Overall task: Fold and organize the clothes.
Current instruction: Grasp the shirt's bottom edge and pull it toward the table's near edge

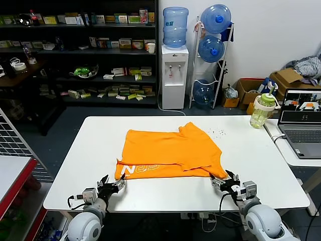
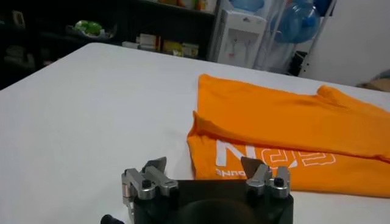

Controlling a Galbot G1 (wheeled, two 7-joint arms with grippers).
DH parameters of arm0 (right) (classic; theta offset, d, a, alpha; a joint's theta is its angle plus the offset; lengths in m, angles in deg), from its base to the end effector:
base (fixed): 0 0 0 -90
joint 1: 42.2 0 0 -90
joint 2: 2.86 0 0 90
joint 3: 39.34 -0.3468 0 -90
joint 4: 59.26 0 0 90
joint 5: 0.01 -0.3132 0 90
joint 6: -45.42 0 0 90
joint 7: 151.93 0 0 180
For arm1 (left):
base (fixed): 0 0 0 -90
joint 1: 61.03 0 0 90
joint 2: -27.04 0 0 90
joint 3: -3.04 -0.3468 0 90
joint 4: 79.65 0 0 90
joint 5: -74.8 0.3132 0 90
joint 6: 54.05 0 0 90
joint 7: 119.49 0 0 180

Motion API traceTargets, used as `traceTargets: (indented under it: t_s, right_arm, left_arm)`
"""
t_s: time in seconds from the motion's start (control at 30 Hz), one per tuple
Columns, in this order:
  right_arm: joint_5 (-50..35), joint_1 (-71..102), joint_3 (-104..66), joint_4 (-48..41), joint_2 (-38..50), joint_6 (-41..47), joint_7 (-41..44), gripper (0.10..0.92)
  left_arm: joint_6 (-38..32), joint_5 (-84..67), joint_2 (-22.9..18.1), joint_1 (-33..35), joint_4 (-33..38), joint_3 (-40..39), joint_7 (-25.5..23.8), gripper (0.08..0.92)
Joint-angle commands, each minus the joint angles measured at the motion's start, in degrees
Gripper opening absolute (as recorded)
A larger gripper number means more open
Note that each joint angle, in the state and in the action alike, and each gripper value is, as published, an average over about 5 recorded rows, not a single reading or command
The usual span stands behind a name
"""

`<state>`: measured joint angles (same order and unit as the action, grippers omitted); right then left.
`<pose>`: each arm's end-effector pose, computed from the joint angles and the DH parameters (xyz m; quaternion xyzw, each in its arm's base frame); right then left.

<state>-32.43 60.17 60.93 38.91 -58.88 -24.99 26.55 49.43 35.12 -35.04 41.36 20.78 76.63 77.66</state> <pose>0.2377 -0.1231 -0.3404 0.1002 -0.9594 0.0178 0.2632 0.2249 0.0589 -0.3536 -0.0252 -0.9679 0.0777 0.2376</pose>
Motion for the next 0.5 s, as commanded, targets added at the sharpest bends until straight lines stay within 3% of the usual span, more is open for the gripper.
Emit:
traceTargets:
  t_s: [0.03,0.17,0.5]
  right_arm:
    - [0.0,1.3,-0.3,0.1,0.5,0.1,0.4,0.665]
    - [0.2,1.3,-0.4,-0.2,0.5,0.2,0.0,0.552]
    - [-0.4,1.4,-0.8,-0.2,0.7,0.1,-0.4,0.266]
  left_arm:
    - [-0.1,0.3,-0.5,0.0,-0.5,-0.2,0.3,0.815]
    - [-0.2,1.0,-0.8,-0.3,-1.3,-0.5,0.6,0.741]
    - [-0.3,2.0,-1.0,-0.5,-2.1,-0.7,0.8,0.455]
